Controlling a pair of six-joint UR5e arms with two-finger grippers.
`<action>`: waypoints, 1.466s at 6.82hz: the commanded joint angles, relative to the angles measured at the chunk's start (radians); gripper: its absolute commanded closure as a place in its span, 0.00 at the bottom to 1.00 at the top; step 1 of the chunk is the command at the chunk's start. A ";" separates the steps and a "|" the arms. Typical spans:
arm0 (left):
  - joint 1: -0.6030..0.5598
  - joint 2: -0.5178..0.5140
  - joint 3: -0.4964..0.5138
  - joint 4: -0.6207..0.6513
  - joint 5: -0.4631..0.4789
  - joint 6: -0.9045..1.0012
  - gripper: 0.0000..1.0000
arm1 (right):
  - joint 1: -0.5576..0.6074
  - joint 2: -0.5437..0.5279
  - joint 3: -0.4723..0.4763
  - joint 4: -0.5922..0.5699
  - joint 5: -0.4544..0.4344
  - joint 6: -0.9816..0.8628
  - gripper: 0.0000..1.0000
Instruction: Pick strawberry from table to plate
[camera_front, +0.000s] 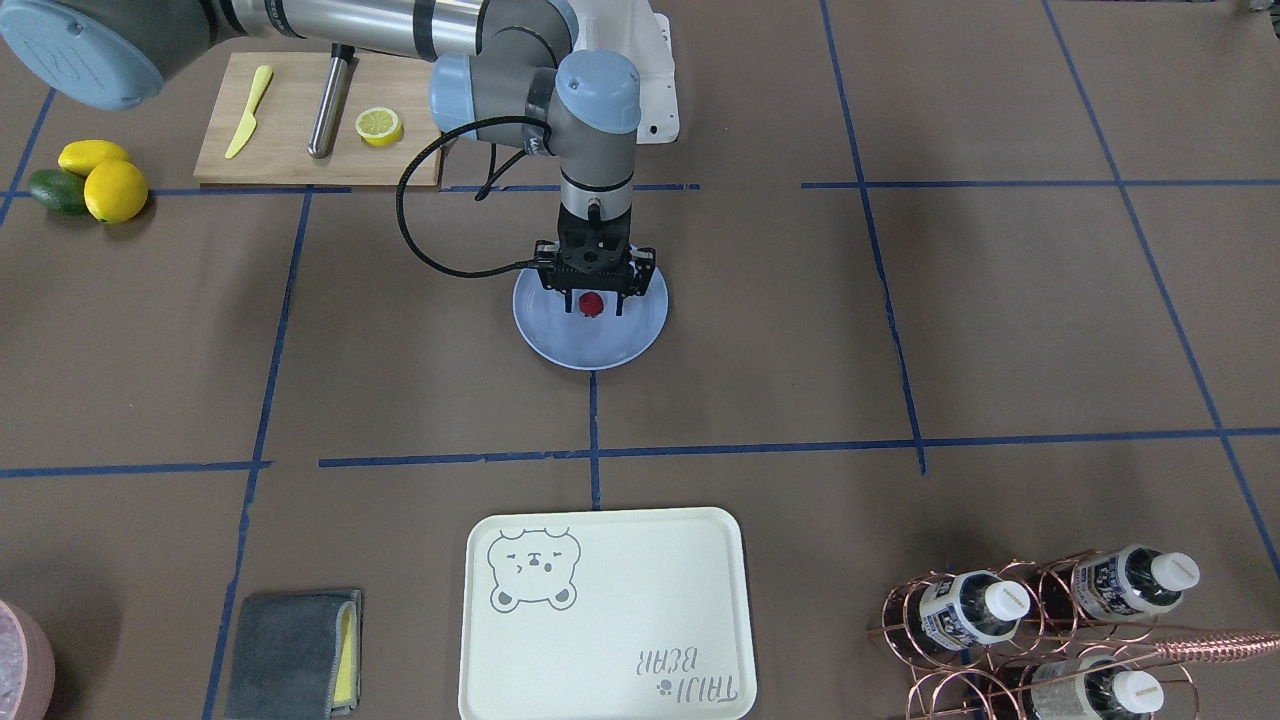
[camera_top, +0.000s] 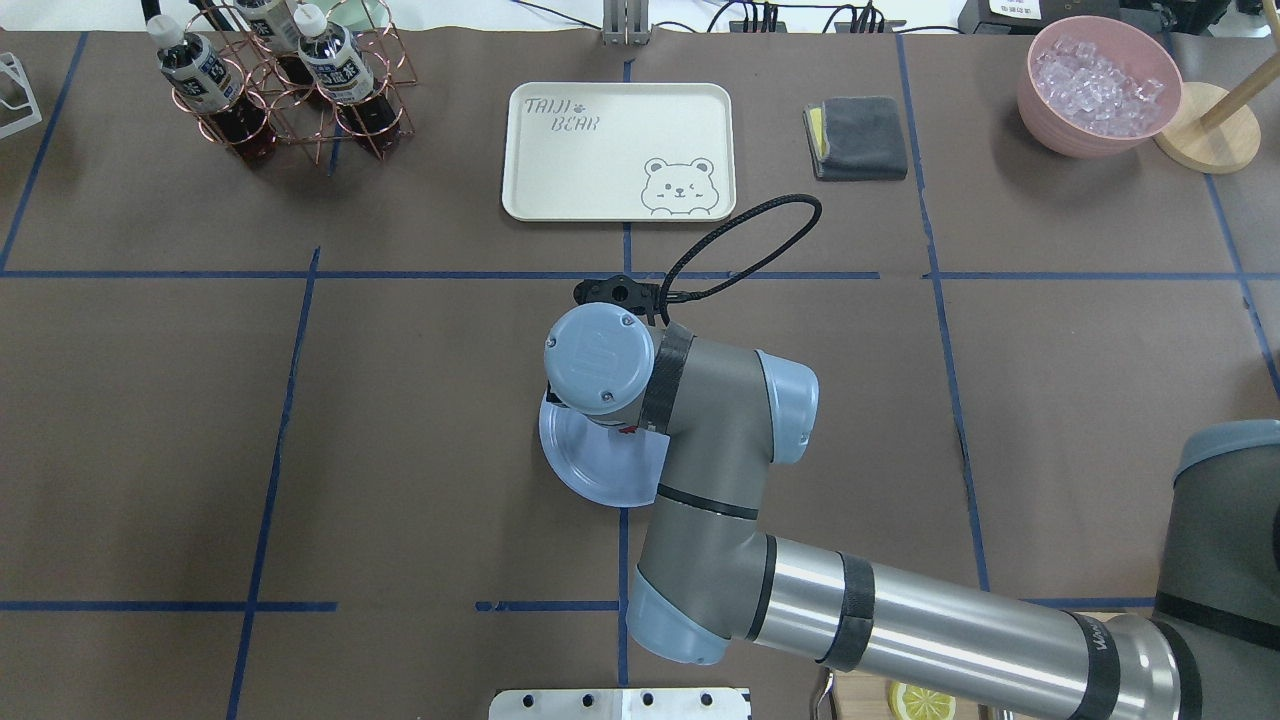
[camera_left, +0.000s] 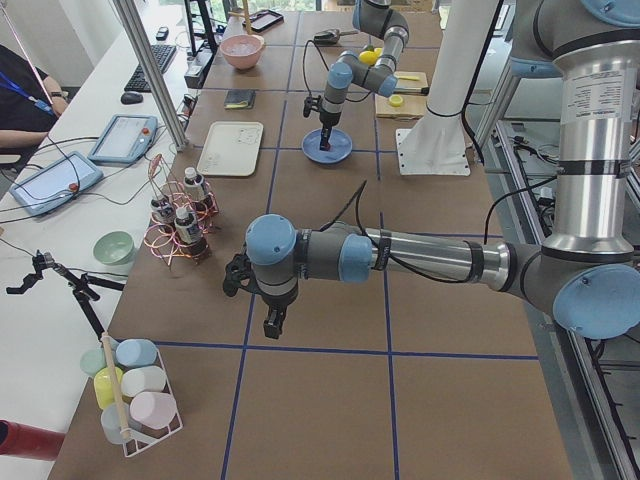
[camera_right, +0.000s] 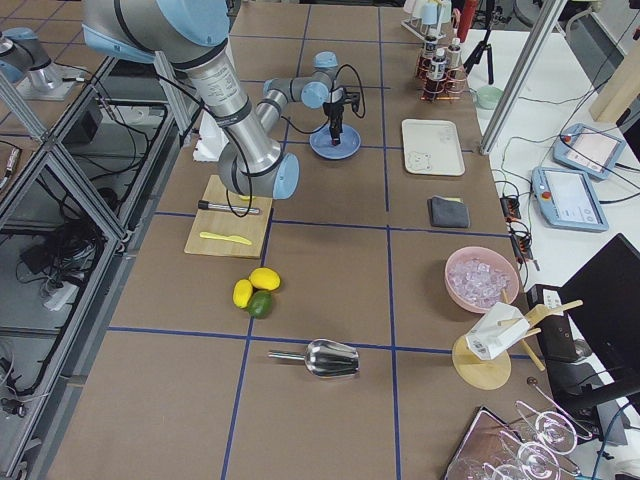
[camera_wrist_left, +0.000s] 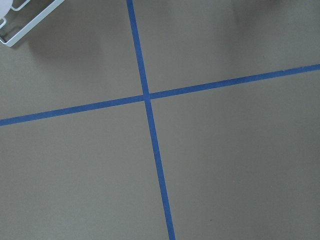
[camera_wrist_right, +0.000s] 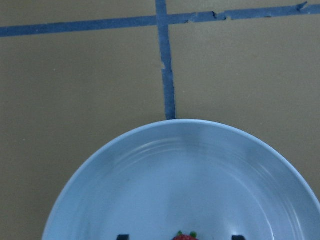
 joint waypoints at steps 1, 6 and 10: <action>0.000 0.000 0.000 0.000 0.000 0.000 0.00 | 0.036 -0.007 0.128 -0.128 0.012 -0.049 0.00; 0.000 0.002 0.015 0.008 0.017 0.001 0.00 | 0.618 -0.357 0.282 -0.170 0.407 -0.879 0.00; 0.000 0.004 0.009 0.010 0.035 0.001 0.00 | 0.965 -0.747 0.274 -0.158 0.451 -1.281 0.00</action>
